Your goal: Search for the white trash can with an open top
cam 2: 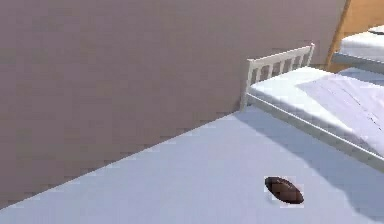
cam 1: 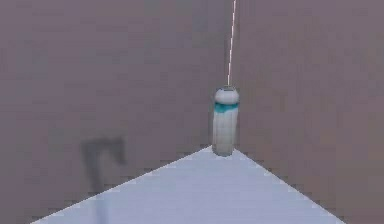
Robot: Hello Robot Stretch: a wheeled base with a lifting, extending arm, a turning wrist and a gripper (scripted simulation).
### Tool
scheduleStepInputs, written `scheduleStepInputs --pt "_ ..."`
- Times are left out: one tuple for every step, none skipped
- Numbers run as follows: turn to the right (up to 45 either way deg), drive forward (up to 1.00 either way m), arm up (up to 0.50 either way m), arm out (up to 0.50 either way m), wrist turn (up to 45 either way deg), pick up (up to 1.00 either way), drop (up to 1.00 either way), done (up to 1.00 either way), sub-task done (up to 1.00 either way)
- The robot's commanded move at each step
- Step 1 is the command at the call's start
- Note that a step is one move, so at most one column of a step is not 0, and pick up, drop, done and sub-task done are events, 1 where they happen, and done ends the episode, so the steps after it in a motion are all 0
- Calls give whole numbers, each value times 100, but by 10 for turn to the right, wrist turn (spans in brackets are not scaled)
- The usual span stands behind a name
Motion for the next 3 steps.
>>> scheduleStepInputs --pt "0 100 0 0 0 0 0 0 0" --pt "30 0 0 0 0 0 0 0 0" --pt "0 10 0 0 0 0 0 0 0"
